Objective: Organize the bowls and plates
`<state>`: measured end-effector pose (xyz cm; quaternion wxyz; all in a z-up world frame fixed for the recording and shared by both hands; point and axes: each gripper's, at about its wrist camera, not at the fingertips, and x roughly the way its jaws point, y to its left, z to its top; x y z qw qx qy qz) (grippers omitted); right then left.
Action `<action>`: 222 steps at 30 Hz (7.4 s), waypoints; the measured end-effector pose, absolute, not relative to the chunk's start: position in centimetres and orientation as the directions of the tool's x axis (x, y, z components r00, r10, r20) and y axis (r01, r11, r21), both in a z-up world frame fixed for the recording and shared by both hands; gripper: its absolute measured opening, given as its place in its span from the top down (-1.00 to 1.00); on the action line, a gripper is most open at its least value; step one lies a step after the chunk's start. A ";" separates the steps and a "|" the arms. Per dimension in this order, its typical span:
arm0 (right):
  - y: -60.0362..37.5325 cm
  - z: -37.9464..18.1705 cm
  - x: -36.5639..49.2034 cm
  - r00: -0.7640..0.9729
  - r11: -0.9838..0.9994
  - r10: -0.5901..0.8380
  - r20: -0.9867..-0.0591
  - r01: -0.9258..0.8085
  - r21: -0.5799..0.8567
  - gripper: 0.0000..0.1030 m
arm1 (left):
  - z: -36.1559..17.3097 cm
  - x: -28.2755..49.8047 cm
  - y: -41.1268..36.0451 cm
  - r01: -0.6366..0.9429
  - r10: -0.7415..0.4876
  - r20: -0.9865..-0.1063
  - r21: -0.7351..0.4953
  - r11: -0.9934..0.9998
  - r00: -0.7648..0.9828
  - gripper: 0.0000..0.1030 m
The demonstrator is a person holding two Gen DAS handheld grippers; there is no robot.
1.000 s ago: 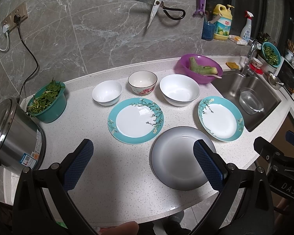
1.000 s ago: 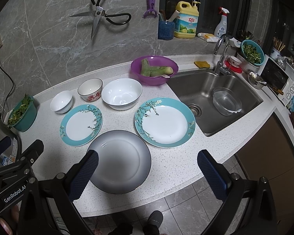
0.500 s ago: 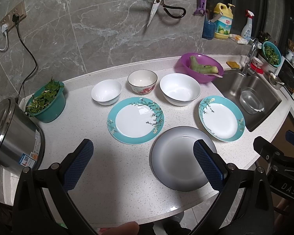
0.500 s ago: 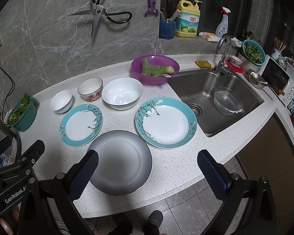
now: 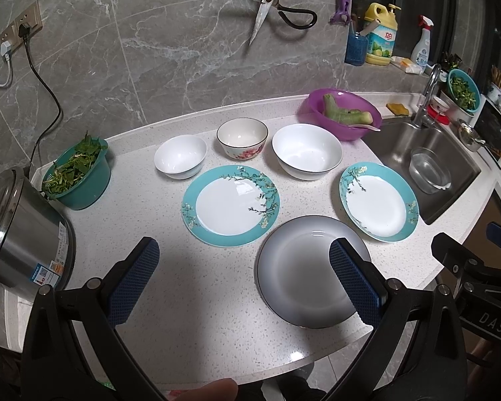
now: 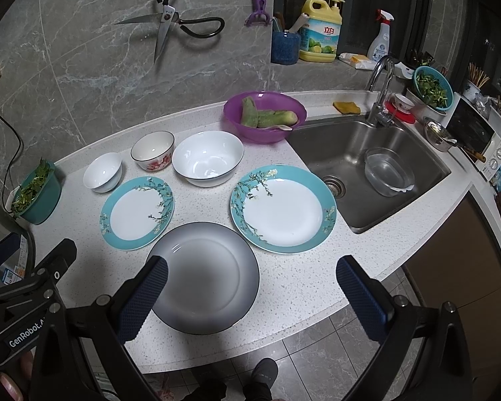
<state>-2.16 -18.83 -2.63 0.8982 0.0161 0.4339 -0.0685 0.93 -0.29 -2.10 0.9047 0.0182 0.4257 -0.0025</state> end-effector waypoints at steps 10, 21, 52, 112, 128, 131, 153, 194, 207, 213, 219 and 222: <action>-18.8 -2.6 -2.0 0.610 0.990 -0.110 -0.785 0.138 -0.032 -1.00 | -2.8 1.9 -0.4 0.023 0.010 -0.777 0.031 0.999 0.629 -1.00; -19.1 -3.3 -1.9 0.605 0.989 -0.113 -0.788 0.143 -0.032 -1.00 | -3.0 2.1 -0.4 0.033 0.000 -0.782 0.026 0.999 0.623 -1.00; -29.9 -18.8 2.7 0.402 0.743 0.598 -0.693 0.047 0.668 -0.75 | -23.3 9.0 1.6 0.101 -0.410 -0.892 -0.398 0.912 0.192 -0.99; -29.4 -22.9 6.6 0.225 0.774 0.615 -0.756 0.010 0.633 0.69 | -24.5 11.8 2.7 0.187 -0.403 -0.904 -0.375 0.908 0.142 0.62; -19.6 -21.3 3.9 0.141 0.770 0.638 -0.757 -0.078 0.634 0.68 | -22.8 4.5 13.4 0.055 -0.379 -0.907 -0.376 0.925 0.184 0.62; -16.9 -21.8 3.7 0.117 0.771 0.637 -0.762 -0.097 0.629 0.68 | -23.1 3.9 16.0 0.031 -0.364 -0.909 -0.366 0.930 0.201 0.62; -12.1 -23.4 2.2 0.144 0.811 0.585 -0.798 -0.099 0.577 0.47 | -25.4 2.8 21.0 0.041 -0.381 -0.895 -0.382 0.923 0.233 0.57; -17.7 -22.5 20.7 0.294 0.749 0.642 -0.708 -0.042 0.661 -0.54 | -26.7 25.7 16.2 0.054 -0.430 -0.864 -0.432 0.900 0.262 -0.82; -16.1 -22.7 21.3 0.239 0.763 0.640 -0.731 -0.078 0.642 -0.13 | -26.5 25.9 14.6 0.122 -0.408 -0.880 -0.389 0.913 0.244 -0.14; -15.3 -22.7 21.5 0.224 0.800 0.596 -0.771 -0.091 0.593 0.35 | -26.4 26.0 14.6 0.116 -0.351 -0.904 -0.332 0.936 0.244 0.24; -15.7 -22.9 21.6 0.222 0.826 0.561 -0.798 -0.080 0.558 0.74 | -26.5 26.3 14.9 0.094 -0.302 -0.921 -0.287 0.953 0.247 0.64; -15.6 -22.8 21.6 0.226 0.830 0.554 -0.801 -0.076 0.553 0.74 | -26.4 26.3 14.7 0.092 -0.284 -0.925 -0.270 0.959 0.250 0.64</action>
